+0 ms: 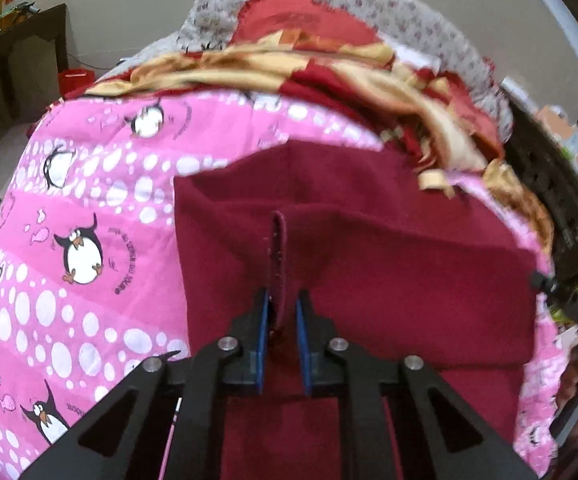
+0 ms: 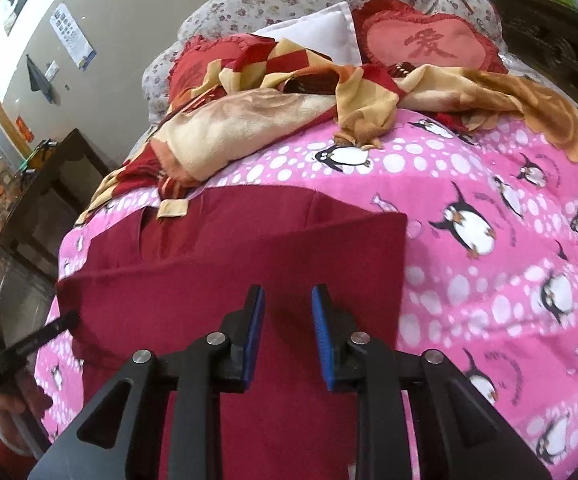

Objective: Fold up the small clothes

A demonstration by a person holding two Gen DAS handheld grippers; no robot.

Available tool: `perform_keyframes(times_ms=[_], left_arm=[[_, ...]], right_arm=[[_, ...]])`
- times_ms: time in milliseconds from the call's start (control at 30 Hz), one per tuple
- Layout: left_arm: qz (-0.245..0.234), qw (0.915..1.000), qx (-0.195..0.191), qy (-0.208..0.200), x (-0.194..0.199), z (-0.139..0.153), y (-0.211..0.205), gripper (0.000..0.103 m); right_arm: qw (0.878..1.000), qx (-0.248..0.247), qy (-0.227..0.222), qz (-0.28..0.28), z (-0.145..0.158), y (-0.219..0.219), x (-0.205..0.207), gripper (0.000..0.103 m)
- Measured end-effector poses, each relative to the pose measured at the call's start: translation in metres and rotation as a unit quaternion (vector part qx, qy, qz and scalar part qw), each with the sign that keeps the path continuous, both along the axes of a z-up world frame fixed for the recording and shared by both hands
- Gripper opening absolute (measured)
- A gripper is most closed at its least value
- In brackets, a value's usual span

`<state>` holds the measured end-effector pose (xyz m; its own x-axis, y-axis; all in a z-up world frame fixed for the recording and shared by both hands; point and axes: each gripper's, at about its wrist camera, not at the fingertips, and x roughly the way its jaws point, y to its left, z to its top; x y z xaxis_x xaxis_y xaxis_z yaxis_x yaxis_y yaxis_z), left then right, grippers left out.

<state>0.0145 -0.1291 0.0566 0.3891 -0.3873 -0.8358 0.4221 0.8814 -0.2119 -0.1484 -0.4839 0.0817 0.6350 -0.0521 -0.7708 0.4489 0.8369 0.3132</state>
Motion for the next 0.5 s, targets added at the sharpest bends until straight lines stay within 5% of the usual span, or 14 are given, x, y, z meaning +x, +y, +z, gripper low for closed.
perform_keyframes(times_ms=[133,333,500], left_arm=[[0.009,0.9999,0.007,0.011,0.000,-0.013,-0.001,0.015],[0.012,0.9999,0.003,0.010,-0.002,-0.014,0.000,0.024],[0.009,0.9999,-0.004,-0.003,-0.010,-0.006,0.000,0.046]], right_arm=[[0.999,-0.028,0.014,-0.009,-0.008,-0.008,0.019,0.050],[0.999,0.002,0.019,-0.028,-0.008,-0.026,0.009,0.051],[0.999,0.004,0.009,-0.031,-0.001,-0.016,-0.036,0.059]])
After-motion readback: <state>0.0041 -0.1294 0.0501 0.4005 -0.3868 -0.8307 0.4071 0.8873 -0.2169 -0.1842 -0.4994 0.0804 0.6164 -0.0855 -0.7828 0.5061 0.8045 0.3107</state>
